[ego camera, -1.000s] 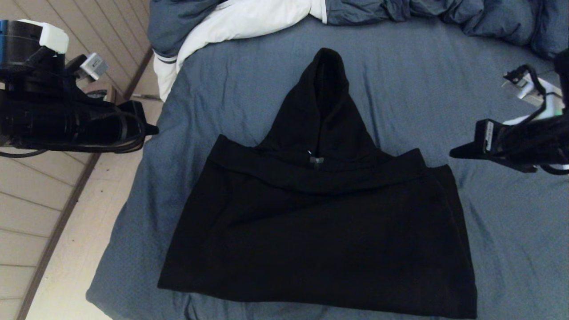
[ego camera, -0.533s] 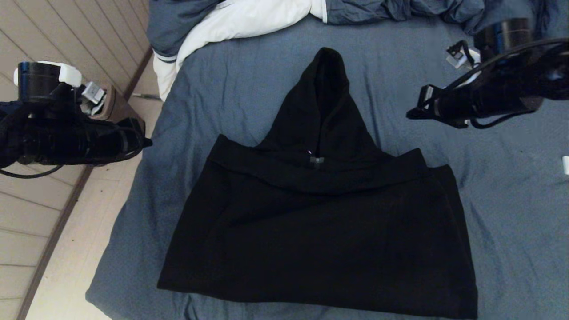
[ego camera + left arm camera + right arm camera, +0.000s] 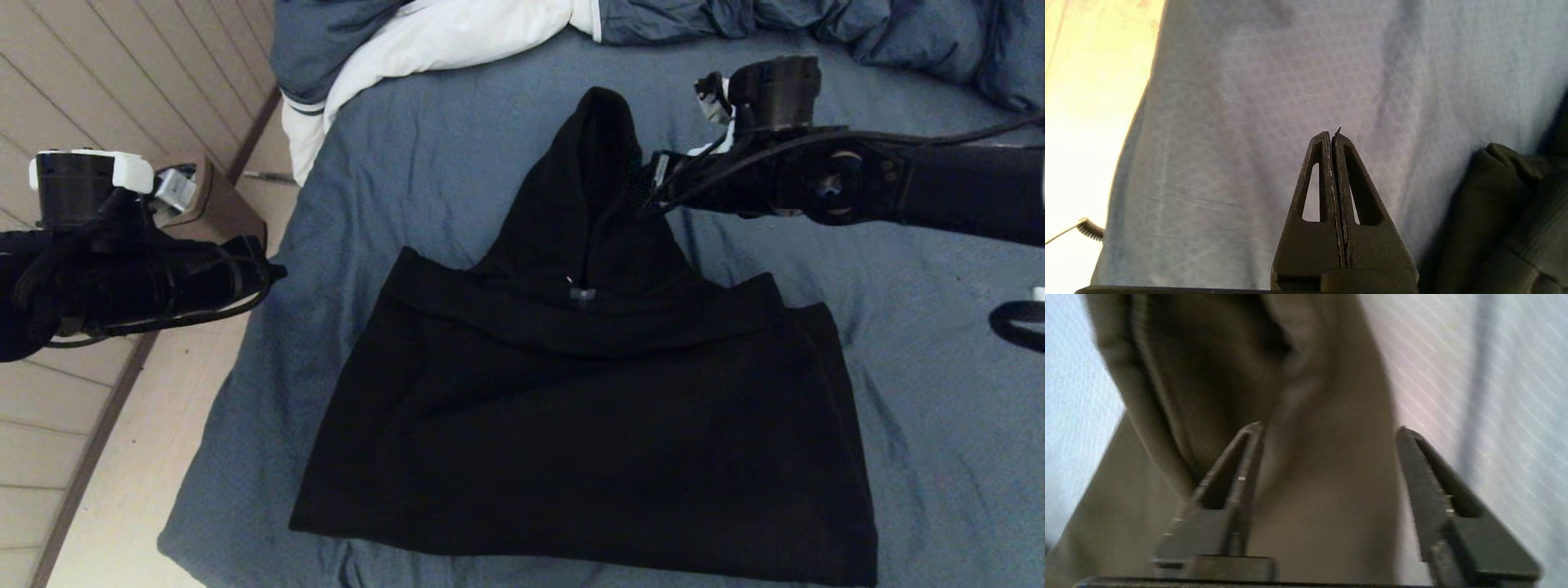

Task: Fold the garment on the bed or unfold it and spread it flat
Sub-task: Fold the black sweatshirt

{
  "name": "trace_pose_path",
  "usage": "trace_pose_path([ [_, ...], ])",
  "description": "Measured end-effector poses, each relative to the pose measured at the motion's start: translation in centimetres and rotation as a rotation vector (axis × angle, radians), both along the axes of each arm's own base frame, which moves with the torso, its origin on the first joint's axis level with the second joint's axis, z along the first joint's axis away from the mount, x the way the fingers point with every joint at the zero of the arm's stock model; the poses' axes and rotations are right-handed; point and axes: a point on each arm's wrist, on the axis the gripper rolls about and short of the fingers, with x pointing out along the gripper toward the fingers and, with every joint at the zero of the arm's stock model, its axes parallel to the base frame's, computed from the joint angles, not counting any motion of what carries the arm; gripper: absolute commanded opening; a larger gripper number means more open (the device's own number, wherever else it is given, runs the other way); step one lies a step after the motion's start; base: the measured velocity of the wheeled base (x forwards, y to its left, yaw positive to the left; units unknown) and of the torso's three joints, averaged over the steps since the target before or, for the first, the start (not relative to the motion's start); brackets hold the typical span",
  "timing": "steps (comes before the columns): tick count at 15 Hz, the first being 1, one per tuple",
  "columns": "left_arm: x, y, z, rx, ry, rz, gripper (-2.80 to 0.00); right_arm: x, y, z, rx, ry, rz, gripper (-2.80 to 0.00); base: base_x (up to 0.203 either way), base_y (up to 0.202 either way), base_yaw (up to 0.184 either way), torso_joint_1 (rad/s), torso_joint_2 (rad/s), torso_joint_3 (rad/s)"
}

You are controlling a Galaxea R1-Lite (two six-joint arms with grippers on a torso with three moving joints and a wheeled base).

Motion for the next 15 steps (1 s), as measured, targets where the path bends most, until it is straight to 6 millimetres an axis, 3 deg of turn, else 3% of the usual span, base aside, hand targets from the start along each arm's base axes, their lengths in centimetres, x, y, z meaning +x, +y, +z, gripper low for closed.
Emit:
trace_pose_path([
  [4,-0.3,-0.5,-0.4,0.0,-0.022,-0.017,-2.8,-0.1,2.5,-0.5,-0.03,-0.029,-0.012,0.0,0.0,0.0,0.0,0.0,0.0,0.0],
  [8,-0.4,-0.9,-0.9,0.002,-0.019,-0.03,-2.8,0.7,3.2,-1.4,-0.073,-0.054,-0.052,0.0,0.0,0.0,0.0,0.0,0.0,0.0],
  [9,-0.3,-1.0,-1.0,0.001,-0.015,-0.034,-2.8,1.0,3.2,-1.8,-0.077,-0.046,-0.057,-2.8,0.0,0.0,0.0,0.0,0.0,0.0],
  [15,-0.3,-1.5,-1.6,0.003,0.004,-0.051,-2.8,1.8,3.1,-2.9,-0.093,-0.026,-0.069,-2.8,0.0,0.0,0.0,0.0,0.0,0.0],
])
